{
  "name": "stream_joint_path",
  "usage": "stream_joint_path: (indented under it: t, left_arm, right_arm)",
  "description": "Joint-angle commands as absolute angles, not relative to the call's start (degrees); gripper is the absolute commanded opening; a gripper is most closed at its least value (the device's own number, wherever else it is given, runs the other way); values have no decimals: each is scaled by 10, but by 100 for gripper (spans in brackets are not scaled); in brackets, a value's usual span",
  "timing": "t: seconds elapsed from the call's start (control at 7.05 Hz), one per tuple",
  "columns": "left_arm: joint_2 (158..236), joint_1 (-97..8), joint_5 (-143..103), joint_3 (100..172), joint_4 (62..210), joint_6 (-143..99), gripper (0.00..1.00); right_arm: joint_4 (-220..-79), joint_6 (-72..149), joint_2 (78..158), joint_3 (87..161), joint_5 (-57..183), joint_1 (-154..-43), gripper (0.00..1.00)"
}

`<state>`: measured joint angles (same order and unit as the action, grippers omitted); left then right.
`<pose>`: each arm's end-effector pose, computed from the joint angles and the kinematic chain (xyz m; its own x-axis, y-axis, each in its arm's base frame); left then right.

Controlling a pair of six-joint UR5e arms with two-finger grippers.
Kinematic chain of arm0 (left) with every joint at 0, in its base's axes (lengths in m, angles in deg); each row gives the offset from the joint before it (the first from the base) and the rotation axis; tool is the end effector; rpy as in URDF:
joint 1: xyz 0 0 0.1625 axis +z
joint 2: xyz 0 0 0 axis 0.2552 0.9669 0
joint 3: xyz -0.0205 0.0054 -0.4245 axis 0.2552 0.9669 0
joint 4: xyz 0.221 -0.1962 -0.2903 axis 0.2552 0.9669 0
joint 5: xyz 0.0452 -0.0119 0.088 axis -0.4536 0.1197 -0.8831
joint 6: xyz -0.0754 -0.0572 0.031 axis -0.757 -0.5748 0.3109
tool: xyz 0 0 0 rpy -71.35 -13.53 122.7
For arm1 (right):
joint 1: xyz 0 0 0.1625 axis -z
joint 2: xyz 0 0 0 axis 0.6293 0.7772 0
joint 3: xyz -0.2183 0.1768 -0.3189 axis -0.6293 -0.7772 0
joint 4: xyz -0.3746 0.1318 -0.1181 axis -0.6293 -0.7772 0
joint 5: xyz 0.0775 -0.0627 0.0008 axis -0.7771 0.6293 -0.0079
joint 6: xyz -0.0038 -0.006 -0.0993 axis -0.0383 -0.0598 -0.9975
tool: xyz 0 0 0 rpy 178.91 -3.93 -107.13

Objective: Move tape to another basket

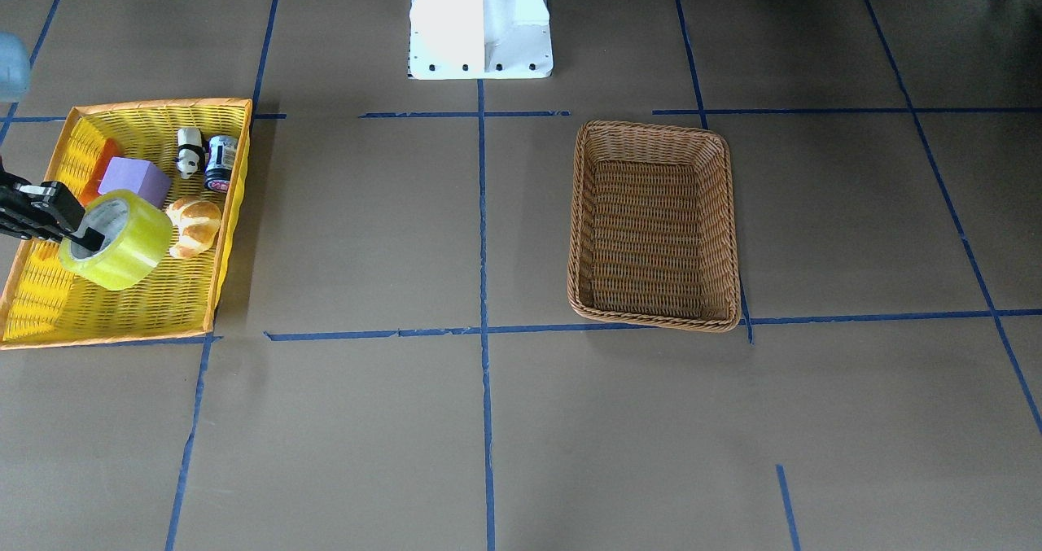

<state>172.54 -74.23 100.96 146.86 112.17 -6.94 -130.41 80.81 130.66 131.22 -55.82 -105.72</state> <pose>-0.0463 -0.4643 0.5807 0.6068 0.1507 -0.7804 -0.0223 0.9847 0.1728 -0.1639 -0.5203 0.4237 0.3844 0.0860 0.9192 -0.1521 0.9879 -0.0288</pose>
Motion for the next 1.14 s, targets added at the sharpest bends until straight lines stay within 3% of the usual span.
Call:
stream_joint_path:
  t: [0.0,0.43,0.99]
  left_arm:
    - [1727,-680,1011,1494,1230,-241,100]
    - [1730,-575,1011,1486,1481,-553,100]
    - [1769,-527,1049,1486,1696,-817,100]
  right_arm:
    - [-1165,985,1288,1309,-557,-1021,0]
    - [-984,1176,1283,1309,-471,-964,0]
    - [-789,1359,1284,1316,-270,-823,1]
